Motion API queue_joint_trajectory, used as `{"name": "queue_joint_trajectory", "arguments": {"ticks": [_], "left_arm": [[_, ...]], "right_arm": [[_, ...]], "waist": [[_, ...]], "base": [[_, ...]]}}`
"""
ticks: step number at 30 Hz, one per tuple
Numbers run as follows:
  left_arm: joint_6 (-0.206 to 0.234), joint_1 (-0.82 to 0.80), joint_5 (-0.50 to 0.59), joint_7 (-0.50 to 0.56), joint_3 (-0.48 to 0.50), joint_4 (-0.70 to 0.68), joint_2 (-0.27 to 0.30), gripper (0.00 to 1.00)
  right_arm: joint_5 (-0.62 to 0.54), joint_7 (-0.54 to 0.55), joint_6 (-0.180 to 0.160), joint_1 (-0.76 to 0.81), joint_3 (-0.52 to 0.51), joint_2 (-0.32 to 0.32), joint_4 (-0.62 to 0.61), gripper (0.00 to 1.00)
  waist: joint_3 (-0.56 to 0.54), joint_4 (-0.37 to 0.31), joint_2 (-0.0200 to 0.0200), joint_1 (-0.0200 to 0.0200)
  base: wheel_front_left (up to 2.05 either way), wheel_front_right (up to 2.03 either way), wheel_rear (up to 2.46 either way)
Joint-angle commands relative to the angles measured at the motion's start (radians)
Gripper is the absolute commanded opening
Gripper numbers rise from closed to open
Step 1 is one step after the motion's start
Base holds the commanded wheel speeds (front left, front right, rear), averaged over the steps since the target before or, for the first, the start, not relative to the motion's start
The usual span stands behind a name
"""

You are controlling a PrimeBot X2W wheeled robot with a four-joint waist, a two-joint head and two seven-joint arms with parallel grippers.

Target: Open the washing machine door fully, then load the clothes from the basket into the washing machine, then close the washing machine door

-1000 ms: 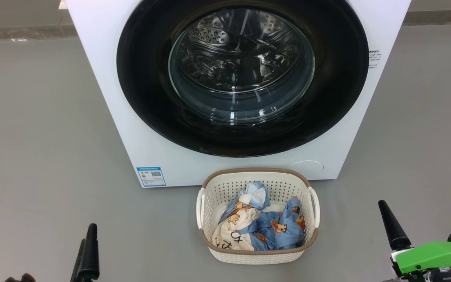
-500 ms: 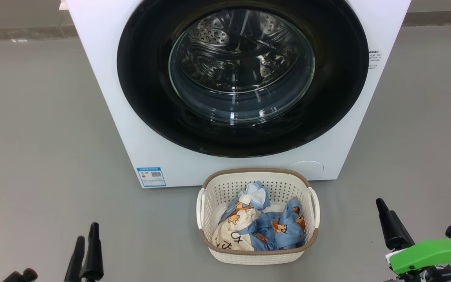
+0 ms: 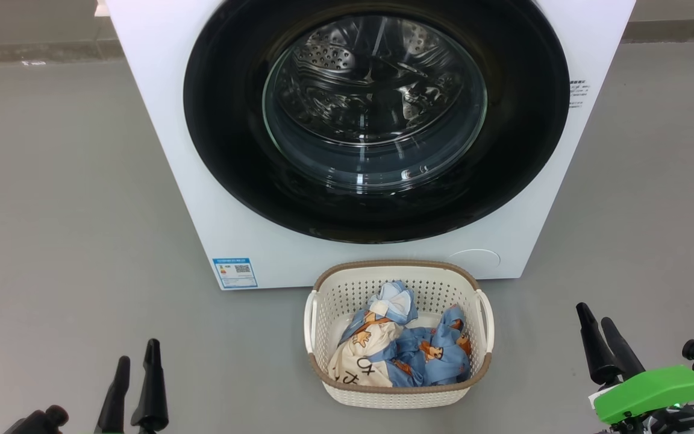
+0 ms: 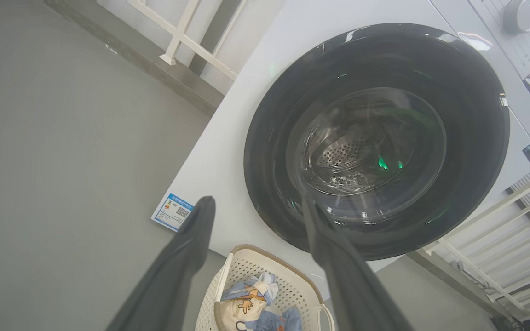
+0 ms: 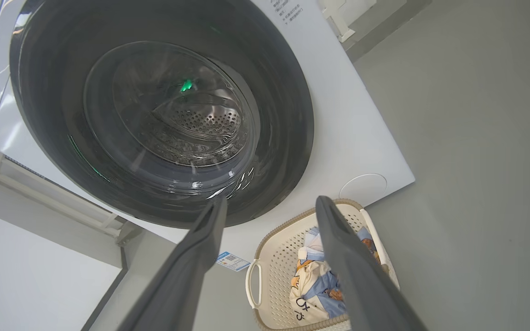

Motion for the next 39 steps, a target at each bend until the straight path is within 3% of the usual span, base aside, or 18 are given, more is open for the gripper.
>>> {"name": "queue_joint_trajectory", "arguments": {"ticks": [1, 39], "left_arm": [[0.0, -0.017, 0.036, -0.014, 0.016, -0.036, 0.017, 1.0], [-0.001, -0.007, 0.447, -0.126, -0.008, -0.049, 0.042, 1.0]], "right_arm": [[-0.028, -0.015, 0.004, -0.05, 0.018, -0.025, -0.022, 1.0], [-0.357, -0.127, 0.005, -0.069, 0.1, -0.086, -0.019, 1.0]], "waist": [[0.0, 0.001, 0.0, 0.0], [-0.008, 0.01, 0.0, 0.0]], "base": [[0.0, 0.0, 0.0], [0.0, 0.0, 0.0]]}}
